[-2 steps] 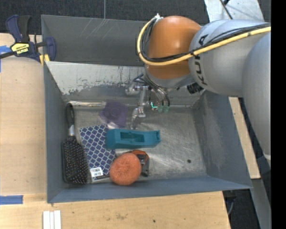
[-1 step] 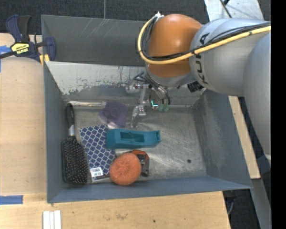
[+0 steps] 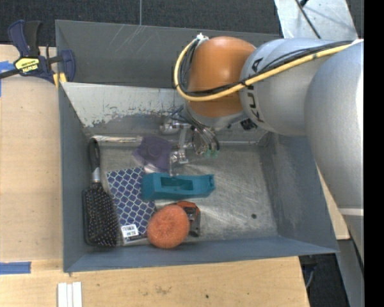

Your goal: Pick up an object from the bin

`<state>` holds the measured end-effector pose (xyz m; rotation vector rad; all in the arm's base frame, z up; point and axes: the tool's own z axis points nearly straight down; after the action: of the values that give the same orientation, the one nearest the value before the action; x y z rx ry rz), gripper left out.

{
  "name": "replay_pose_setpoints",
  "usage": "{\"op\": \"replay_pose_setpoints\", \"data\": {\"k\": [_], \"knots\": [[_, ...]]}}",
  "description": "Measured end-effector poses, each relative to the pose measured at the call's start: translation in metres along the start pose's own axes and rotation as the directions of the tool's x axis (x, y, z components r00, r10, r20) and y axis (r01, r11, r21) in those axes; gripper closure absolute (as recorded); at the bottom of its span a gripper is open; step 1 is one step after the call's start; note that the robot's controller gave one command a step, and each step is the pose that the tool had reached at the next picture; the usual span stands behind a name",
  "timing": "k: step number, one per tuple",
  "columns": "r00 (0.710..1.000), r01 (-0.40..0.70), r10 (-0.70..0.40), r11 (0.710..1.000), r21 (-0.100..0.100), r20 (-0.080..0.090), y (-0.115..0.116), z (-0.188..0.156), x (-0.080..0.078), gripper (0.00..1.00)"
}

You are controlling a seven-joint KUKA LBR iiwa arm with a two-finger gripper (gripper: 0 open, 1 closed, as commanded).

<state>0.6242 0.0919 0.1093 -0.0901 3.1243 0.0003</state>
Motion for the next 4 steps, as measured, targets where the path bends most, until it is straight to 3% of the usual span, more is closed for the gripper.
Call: {"op": "replay_pose_setpoints", "data": {"k": [1,2,3,4], "knots": [[1.000,0.007,-0.007,1.000,0.003,0.019,0.000,-0.001,-0.007,0.00],[0.996,0.083,-0.084,0.996,0.014,0.021,0.018,-0.005,-0.006,0.00],[0.997,0.073,-0.073,0.997,0.001,0.013,0.022,0.005,0.000,1.00],[0.997,0.073,-0.073,0.997,0.001,0.013,0.022,0.005,0.000,1.00]]}}
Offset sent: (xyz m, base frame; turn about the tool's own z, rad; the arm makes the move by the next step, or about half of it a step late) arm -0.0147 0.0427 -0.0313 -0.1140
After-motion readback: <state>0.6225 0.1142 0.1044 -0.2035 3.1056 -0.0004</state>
